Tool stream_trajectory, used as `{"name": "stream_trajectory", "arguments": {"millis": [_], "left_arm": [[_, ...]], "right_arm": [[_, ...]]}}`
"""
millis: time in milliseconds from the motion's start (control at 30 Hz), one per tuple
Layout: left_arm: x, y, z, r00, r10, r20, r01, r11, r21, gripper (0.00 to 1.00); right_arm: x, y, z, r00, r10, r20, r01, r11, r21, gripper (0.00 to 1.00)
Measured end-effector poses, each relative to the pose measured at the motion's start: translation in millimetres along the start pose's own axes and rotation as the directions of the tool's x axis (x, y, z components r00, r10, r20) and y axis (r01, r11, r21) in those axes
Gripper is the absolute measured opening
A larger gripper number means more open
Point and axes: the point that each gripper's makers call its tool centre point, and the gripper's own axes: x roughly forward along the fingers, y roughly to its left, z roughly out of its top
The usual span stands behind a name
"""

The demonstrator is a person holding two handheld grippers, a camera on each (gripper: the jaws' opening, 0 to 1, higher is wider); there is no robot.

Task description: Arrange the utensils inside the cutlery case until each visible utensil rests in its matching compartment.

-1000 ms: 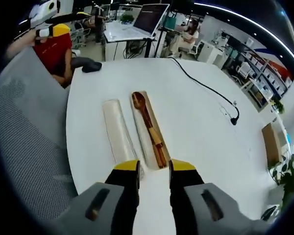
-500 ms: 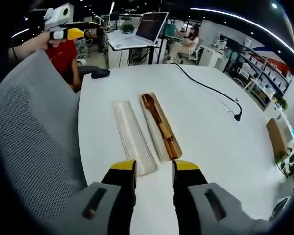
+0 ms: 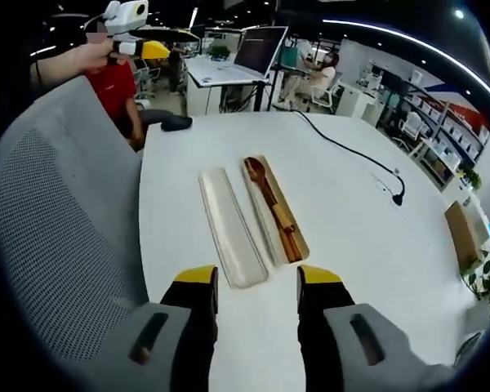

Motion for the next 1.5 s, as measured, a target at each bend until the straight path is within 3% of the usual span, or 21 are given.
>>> {"name": "stream_trajectory", "arguments": {"millis": [167,233,300,333,500,667,767,833,933,1033,1133,1200,1233,1333,1400,1500], "left_arm": [[11.4,-4.7,-8.2,0.999,-0.051,-0.017,0.052,0.999,0.011,0.74],[14.5,-4.9,-13.4,0.997,-0.075,-0.029,0.075,0.997,0.008,0.72],[14.9,-6.1,-20.0,0.993,-0.113,-0.044,0.113,0.993,0.011,0.68],[14.5,-3.8,-22.3,0.993,-0.112,-0.044,0.112,0.994,0.012,0.67],[16.4,2.0,-43.5,0.985,-0.154,-0.078,0.152,0.988,-0.031,0.62],[24.8,-1.1,-60.8,0.974,-0.201,-0.100,0.203,0.979,0.008,0.62],[27.4,-9.3,-69.8,0.964,-0.252,-0.090,0.252,0.968,-0.002,0.68],[28.5,-10.8,-80.1,0.957,-0.270,-0.107,0.269,0.963,-0.021,0.68],[35.8,-18.9,-102.5,0.934,-0.320,-0.160,0.318,0.947,-0.037,0.70],[44.1,-31.5,-121.8,0.897,-0.379,-0.229,0.386,0.922,-0.017,0.72],[54.1,-44.4,-128.1,0.872,-0.432,-0.230,0.441,0.897,-0.016,0.71],[61.4,-61.0,-135.0,0.837,-0.488,-0.247,0.505,0.863,0.004,0.70],[64.6,-66.6,-136.8,0.827,-0.506,-0.247,0.523,0.853,0.004,0.69],[75.3,-78.9,-146.9,0.803,-0.535,-0.262,0.550,0.835,-0.018,0.68],[81.1,-86.2,-152.9,0.787,-0.553,-0.272,0.570,0.821,-0.020,0.67],[88.6,-92.1,-157.8,0.775,-0.568,-0.278,0.584,0.811,-0.031,0.67]], "right_arm": [[1.3,0.0,2.9,1.000,0.006,-0.009,-0.006,1.000,-0.030,0.38],[3.0,1.3,7.8,1.000,0.007,0.001,-0.007,1.000,-0.004,0.38],[4.9,11.7,25.5,0.996,0.047,0.078,-0.053,0.996,0.068,0.41],[4.8,11.6,28.7,0.996,0.042,0.082,-0.047,0.997,0.061,0.42],[11.1,19.2,31.5,0.997,0.060,0.047,-0.061,0.998,0.012,0.42],[21.8,24.8,18.5,0.996,0.086,-0.010,-0.087,0.996,-0.011,0.43],[24.2,29.5,18.9,0.993,0.120,-0.021,-0.120,0.992,0.026,0.45],[26.4,29.1,20.9,0.992,0.122,-0.031,-0.122,0.992,-0.010,0.47],[31.8,27.1,15.3,0.989,0.130,-0.068,-0.132,0.991,-0.036,0.47],[43.8,25.1,6.0,0.983,0.149,-0.105,-0.157,0.986,-0.065,0.46],[55.1,28.1,-6.8,0.968,0.184,-0.170,-0.205,0.972,-0.113,0.43],[65.0,28.6,-12.2,0.961,0.200,-0.192,-0.227,0.966,-0.128,0.43],[68.4,28.5,-14.1,0.958,0.208,-0.200,-0.234,0.965,-0.121,0.43],[81.3,22.9,-18.3,0.955,0.196,-0.220,-0.227,0.966,-0.124,0.46],[85.2,24.0,-19.1,0.950,0.218,-0.224,-0.246,0.963,-0.107,0.42],[89.7,25.5,-18.6,0.949,0.225,-0.220,-0.256,0.959,-0.125,0.43]]}}
